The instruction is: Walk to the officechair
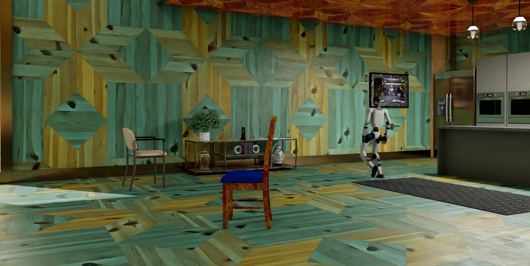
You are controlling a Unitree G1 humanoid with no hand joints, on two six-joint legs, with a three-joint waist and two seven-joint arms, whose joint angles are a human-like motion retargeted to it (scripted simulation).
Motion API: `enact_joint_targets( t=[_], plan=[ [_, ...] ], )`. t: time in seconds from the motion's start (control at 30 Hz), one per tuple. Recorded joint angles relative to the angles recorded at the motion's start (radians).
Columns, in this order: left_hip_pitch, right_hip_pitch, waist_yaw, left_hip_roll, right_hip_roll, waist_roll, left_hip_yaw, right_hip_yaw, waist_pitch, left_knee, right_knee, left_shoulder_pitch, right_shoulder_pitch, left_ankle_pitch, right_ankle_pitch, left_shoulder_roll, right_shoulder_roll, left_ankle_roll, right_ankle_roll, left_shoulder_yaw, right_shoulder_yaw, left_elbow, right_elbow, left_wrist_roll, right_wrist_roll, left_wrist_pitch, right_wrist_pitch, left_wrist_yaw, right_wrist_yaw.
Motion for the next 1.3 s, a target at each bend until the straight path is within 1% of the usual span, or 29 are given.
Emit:
enact_joint_targets(
  t=[0.03, 0.07, 0.1, 0.13, 0.17, 0.2, 0.23, 0.27, 0.3, 0.33, 0.37, 0.4, 0.43, 0.5, 0.53, 0.6, 0.63, 0.67, 0.7, 0.73, 0.8, 0.83, 0.97, 1.03, 1.1, 1.13, 1.2, 1.23, 1.3],
  plan=[
    [-0.051, 0.084, 0.050, -0.014, -0.022, -0.011, 0.000, 0.000, 0.009, -0.205, -0.036, 0.006, -0.019, 0.087, -0.014, -0.016, -0.014, 0.000, 0.000, -0.052, 0.002, 0.090, -0.038, 0.000, 0.000, 0.000, 0.000, 0.000, 0.000],
    [-0.109, 0.142, 0.096, -0.013, -0.021, -0.018, 0.000, 0.000, -0.005, -0.440, -0.078, 0.037, -0.030, 0.131, -0.032, -0.026, -0.016, 0.000, 0.000, -0.013, -0.023, 0.116, -0.083, 0.000, 0.000, 0.000, 0.000, 0.000, 0.000],
    [-0.121, 0.225, 0.125, -0.024, -0.024, -0.020, 0.000, 0.000, -0.014, -0.683, -0.118, 0.060, -0.037, 0.028, -0.064, -0.025, -0.024, 0.000, 0.000, -0.008, -0.041, 0.143, -0.121, 0.000, 0.000, 0.000, 0.000, 0.000, 0.000],
    [-0.119, 0.286, 0.139, -0.033, -0.005, -0.008, 0.000, 0.000, -0.032, -0.812, -0.148, 0.077, -0.049, -0.324, -0.107, -0.019, -0.036, 0.000, 0.000, -0.038, -0.075, 0.147, -0.157, 0.000, 0.000, 0.000, 0.000, 0.000, 0.000],
    [-0.140, 0.320, 0.149, -0.025, 0.001, -0.002, 0.000, 0.000, -0.057, -1.168, -0.149, 0.100, -0.054, -0.041, -0.164, -0.009, -0.051, 0.000, 0.000, -0.060, -0.105, 0.147, -0.183, 0.000, 0.000, 0.000, 0.000, 0.000, 0.000],
    [-0.160, 0.350, 0.162, -0.025, 0.016, 0.006, 0.000, 0.000, -0.065, -1.197, -0.145, 0.120, -0.059, -0.002, -0.201, -0.003, -0.057, 0.000, 0.000, -0.082, -0.132, 0.157, -0.183, 0.000, 0.000, 0.000, 0.000, 0.000, 0.000],
    [-0.193, 0.380, 0.178, -0.041, 0.011, -0.007, 0.000, 0.000, -0.056, -0.837, -0.115, 0.130, -0.051, -0.348, -0.206, 0.000, -0.051, 0.000, 0.000, -0.098, -0.167, 0.171, -0.174, 0.000, 0.000, 0.000, 0.000, 0.000, 0.000],
    [-0.197, 0.396, 0.183, -0.076, 0.000, -0.023, 0.000, 0.000, -0.056, -0.803, -0.049, 0.140, -0.036, -0.232, -0.164, 0.004, -0.042, 0.000, 0.000, -0.100, -0.200, 0.180, -0.147, 0.000, 0.000, 0.000, 0.000, 0.000, 0.000],
    [-0.196, 0.343, 0.177, -0.130, -0.053, -0.066, 0.000, 0.000, -0.061, -0.800, 0.121, 0.150, -0.022, -0.062, -0.022, 0.007, -0.023, 0.000, 0.000, -0.086, -0.211, 0.192, -0.115, 0.000, 0.000, 0.000, 0.000, 0.000, 0.000],
    [-0.175, 0.287, 0.158, -0.171, -0.095, -0.086, 0.000, 0.000, -0.040, -0.729, 0.351, 0.155, 0.001, 0.052, 0.165, 0.012, -0.008, 0.000, 0.000, -0.094, -0.201, 0.210, -0.069, 0.000, 0.000, 0.000, 0.000, 0.000, 0.000],
    [-0.141, 0.172, 0.138, -0.204, -0.124, -0.092, 0.000, 0.000, -0.028, -0.696, 0.577, 0.147, 0.018, 0.074, 0.151, 0.016, -0.003, 0.000, 0.000, -0.078, -0.195, 0.203, -0.046, 0.000, 0.000, 0.000, 0.000, 0.000, 0.000],
    [-0.059, 0.066, 0.137, -0.219, -0.140, -0.091, 0.000, 0.000, 0.004, -0.709, 0.685, 0.139, 0.026, 0.060, 0.038, 0.023, -0.001, 0.000, 0.000, -0.049, -0.173, 0.176, -0.027, 0.000, 0.000, 0.000, 0.000, 0.000, 0.000],
    [0.005, -0.032, 0.089, -0.211, -0.130, -0.063, 0.000, 0.000, 0.008, -0.730, 0.648, 0.120, 0.030, 0.007, -0.005, 0.020, -0.001, 0.000, 0.000, -0.023, -0.149, 0.159, 0.002, 0.000, 0.000, 0.000, 0.000, 0.000, 0.000],
    [0.127, -0.132, -0.025, -0.205, -0.118, -0.005, 0.000, 0.000, 0.014, -0.754, 0.314, 0.079, 0.064, -0.120, -0.036, 0.036, -0.021, 0.000, 0.000, -0.012, -0.137, 0.074, 0.009, 0.000, 0.000, 0.000, 0.000, 0.000, 0.000],
    [0.181, -0.156, -0.050, -0.200, -0.123, 0.018, 0.000, 0.000, 0.004, -0.780, 0.098, 0.057, 0.095, -0.185, 0.009, 0.035, -0.028, 0.000, 0.000, 0.017, -0.157, 0.049, 0.005, 0.000, 0.000, 0.000, 0.000, 0.000, 0.000],
    [0.236, -0.217, -0.077, -0.185, -0.145, 0.046, 0.000, 0.000, -0.031, -0.775, -0.142, 0.021, 0.142, -0.313, 0.529, 0.056, -0.027, 0.000, 0.000, 0.086, -0.157, -0.017, 0.012, 0.000, 0.000, 0.000, 0.000, 0.000, 0.000],
    [0.285, -0.234, -0.097, -0.184, -0.172, 0.041, 0.000, 0.000, -0.036, -0.757, -0.110, 0.009, 0.168, -0.383, 0.601, 0.073, -0.025, 0.000, 0.000, 0.108, -0.149, -0.045, 0.014, 0.000, 0.000, 0.000, 0.000, 0.000, 0.000],
    [0.344, -0.207, -0.120, -0.184, -0.182, 0.041, 0.000, 0.000, -0.022, -0.717, -0.020, 0.003, 0.191, -0.418, 0.478, 0.083, -0.025, 0.000, 0.000, 0.116, -0.160, -0.067, 0.010, 0.000, 0.000, 0.000, 0.000, 0.000, 0.000],
    [0.325, -0.188, -0.145, -0.166, -0.156, 0.061, 0.000, 0.000, -0.022, -0.634, 0.016, -0.003, 0.177, -0.373, 0.324, 0.077, -0.028, 0.000, 0.000, 0.133, -0.132, -0.073, 0.032, 0.000, 0.000, 0.000, 0.000, 0.000, 0.000],
    [0.274, -0.157, -0.170, -0.148, -0.160, 0.082, 0.000, 0.000, -0.016, -0.521, 0.055, -0.015, 0.152, -0.248, 0.217, 0.041, -0.029, 0.000, 0.000, 0.172, -0.120, -0.049, 0.056, 0.000, 0.000, 0.000, 0.000, 0.000, 0.000],
    [0.166, -0.075, -0.136, -0.109, -0.194, 0.117, 0.000, 0.000, 0.006, -0.421, 0.037, -0.047, 0.086, 0.018, 0.121, 0.005, -0.064, 0.000, 0.000, 0.083, -0.118, -0.040, 0.081, 0.000, 0.000, 0.000, 0.000, 0.000, 0.000],
    [0.092, -0.036, -0.102, -0.089, -0.223, 0.121, 0.000, 0.000, 0.003, -0.400, 0.018, -0.032, 0.076, 0.050, 0.094, -0.002, -0.070, 0.000, 0.000, 0.069, -0.158, -0.062, 0.062, 0.000, 0.000, 0.000, 0.000, 0.000, 0.000],
    [-0.149, 0.159, 0.015, 0.002, -0.279, 0.085, 0.000, 0.000, -0.017, -0.519, -0.026, 0.059, 0.072, -0.020, -0.033, -0.018, -0.070, 0.000, 0.000, -0.030, -0.182, 0.020, -0.061, 0.000, 0.000, 0.000, 0.000, 0.000, 0.000],
    [-0.243, 0.266, 0.071, 0.030, -0.258, 0.061, 0.000, 0.000, -0.030, -0.668, -0.065, 0.117, 0.057, -0.066, -0.077, -0.007, -0.060, 0.000, 0.000, -0.035, -0.174, 0.065, -0.115, 0.000, 0.000, 0.000, 0.000, 0.000, 0.000],
    [-0.318, 0.347, 0.130, 0.055, -0.218, 0.049, 0.000, 0.000, -0.038, -0.765, -0.095, 0.164, 0.022, -0.212, -0.128, 0.012, -0.067, 0.000, 0.000, -0.078, -0.175, 0.123, -0.153, 0.000, 0.000, 0.000, 0.000, 0.000, 0.000],
    [-0.349, 0.368, 0.176, 0.075, -0.216, 0.038, 0.000, 0.000, -0.031, -0.771, -0.087, 0.184, -0.010, -0.210, -0.152, 0.022, -0.074, 0.000, 0.000, -0.108, -0.147, 0.155, -0.168, 0.000, 0.000, 0.000, 0.000, 0.000, 0.000],
    [-0.443, 0.430, 0.253, 0.080, -0.243, -0.001, 0.000, 0.000, -0.005, -0.637, -0.067, 0.217, -0.055, 0.077, -0.122, 0.032, -0.088, 0.000, 0.000, -0.133, -0.139, 0.210, -0.185, 0.000, 0.000, 0.000, 0.000, 0.000, 0.000],
    [-0.462, 0.455, 0.270, 0.055, -0.257, -0.023, 0.000, 0.000, -0.001, -0.575, -0.053, 0.208, -0.051, 0.110, -0.048, 0.029, -0.088, 0.000, 0.000, -0.161, -0.162, 0.251, -0.183, 0.000, 0.000, 0.000, 0.000, 0.000, 0.000],
    [-0.399, 0.355, 0.270, -0.003, -0.273, -0.043, 0.000, 0.000, -0.032, -0.542, 0.111, 0.220, -0.017, -0.007, 0.156, 0.025, -0.082, 0.000, 0.000, -0.176, -0.163, 0.264, -0.141, 0.000, 0.000, 0.000, 0.000, 0.000, 0.000]
  ],
)
